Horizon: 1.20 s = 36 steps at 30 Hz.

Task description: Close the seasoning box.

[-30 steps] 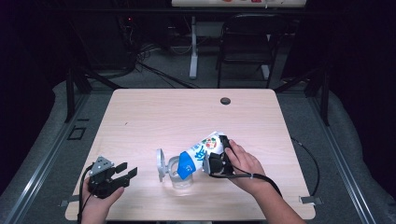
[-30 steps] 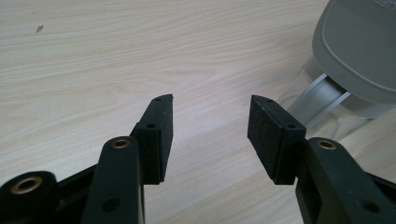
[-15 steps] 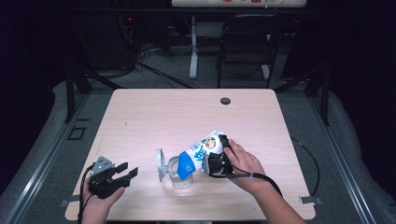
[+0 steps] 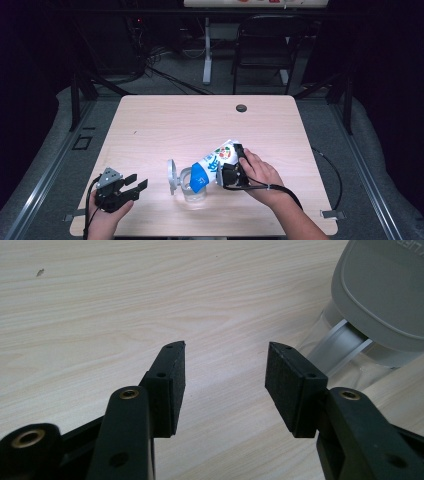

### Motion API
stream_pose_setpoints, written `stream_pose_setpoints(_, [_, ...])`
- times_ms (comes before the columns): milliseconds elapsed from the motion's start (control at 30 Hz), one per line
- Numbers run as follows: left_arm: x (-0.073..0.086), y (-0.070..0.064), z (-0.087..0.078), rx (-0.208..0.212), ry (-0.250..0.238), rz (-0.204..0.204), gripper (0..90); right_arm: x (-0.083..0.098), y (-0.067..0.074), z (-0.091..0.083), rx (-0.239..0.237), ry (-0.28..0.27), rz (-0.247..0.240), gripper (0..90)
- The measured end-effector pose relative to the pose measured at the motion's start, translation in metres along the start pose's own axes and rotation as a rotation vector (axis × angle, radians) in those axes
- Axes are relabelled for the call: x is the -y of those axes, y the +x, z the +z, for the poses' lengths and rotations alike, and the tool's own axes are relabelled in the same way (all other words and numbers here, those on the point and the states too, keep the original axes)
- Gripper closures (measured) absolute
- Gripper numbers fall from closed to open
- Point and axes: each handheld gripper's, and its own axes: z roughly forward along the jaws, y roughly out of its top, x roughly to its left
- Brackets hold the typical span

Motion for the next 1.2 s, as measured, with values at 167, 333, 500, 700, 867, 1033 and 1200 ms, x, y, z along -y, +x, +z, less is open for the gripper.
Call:
stream_pose_setpoints(167, [-0.0001,0.0001,-0.0003,-0.002,0.0,-0.003,51.1,-0.0013,-0.0014,-0.0003,-0.001,0.012,-0.019,50.2])
stream_pose_setpoints(333, [0.0,0.0003,0.0,-0.002,0.002,-0.001,51.1,-0.0013,-0.0012,0.0007,0.0,0.001,-0.018,50.3])
stream_pose_setpoints(500, [0.0,0.0002,-0.0001,-0.002,-0.001,-0.004,51.1,-0.0021,-0.0022,0.0003,0.003,0.006,-0.03,50.3])
stream_pose_setpoints(700, [0.0,0.0001,0.0001,0.0,0.002,-0.001,51.1,-0.0021,-0.0019,0.0009,0.003,-0.001,-0.027,50.3])
stream_pose_setpoints(867, [0.0,0.0004,0.0,-0.001,0.001,-0.001,51.1,-0.0031,-0.0032,0.0004,0.005,0.008,-0.042,50.3])
stream_pose_setpoints(1033, [0.0,0.0004,0.0002,0.0,0.003,0.0,51.1,-0.0031,-0.0031,0.0013,0.008,-0.003,-0.04,50.4])
stream_pose_setpoints(1200, [0.0001,0.0004,0.0003,0.0,0.002,0.0,51.2,-0.0032,-0.0034,0.0011,0.009,-0.006,-0.045,50.5])
